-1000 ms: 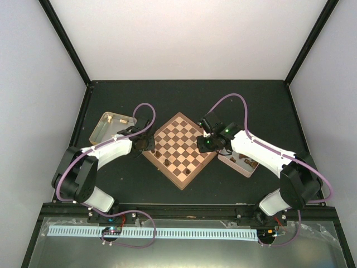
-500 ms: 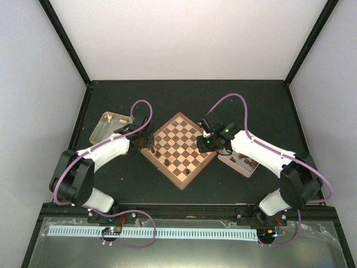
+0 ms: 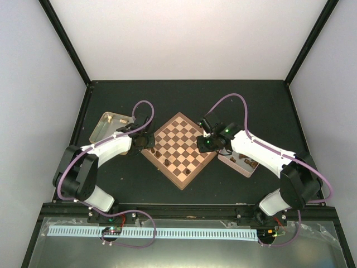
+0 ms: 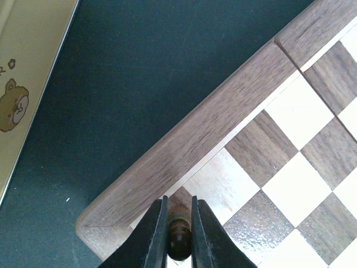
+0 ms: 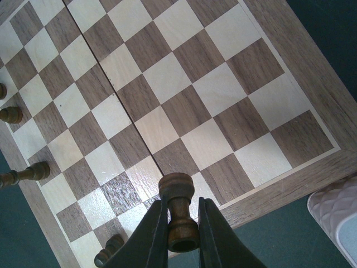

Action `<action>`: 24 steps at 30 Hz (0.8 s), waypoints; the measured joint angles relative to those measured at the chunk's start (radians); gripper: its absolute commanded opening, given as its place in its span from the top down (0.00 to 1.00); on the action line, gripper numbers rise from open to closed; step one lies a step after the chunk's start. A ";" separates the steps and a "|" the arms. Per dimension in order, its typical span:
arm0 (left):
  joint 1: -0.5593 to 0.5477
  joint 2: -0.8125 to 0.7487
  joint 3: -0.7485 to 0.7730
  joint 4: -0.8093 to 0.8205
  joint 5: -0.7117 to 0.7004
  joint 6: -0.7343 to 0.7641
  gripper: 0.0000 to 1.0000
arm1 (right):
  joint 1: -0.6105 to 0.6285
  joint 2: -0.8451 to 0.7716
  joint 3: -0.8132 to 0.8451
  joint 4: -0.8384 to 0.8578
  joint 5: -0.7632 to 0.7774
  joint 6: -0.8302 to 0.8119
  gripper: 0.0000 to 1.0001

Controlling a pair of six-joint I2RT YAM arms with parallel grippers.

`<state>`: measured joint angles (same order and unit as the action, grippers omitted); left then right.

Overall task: Set up the chess pieces on the board
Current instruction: Move the chess piece to the chessboard.

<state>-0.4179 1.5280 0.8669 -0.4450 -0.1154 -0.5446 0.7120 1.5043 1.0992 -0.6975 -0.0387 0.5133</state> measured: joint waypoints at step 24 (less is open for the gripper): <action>0.005 0.077 0.074 0.007 0.079 0.030 0.75 | 0.000 0.000 0.000 0.002 0.000 0.001 0.89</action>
<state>-0.4133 1.6051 0.9409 -0.4377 -0.0364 -0.5148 0.7120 1.5040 1.0992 -0.6952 -0.0391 0.5140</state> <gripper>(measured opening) 0.174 0.131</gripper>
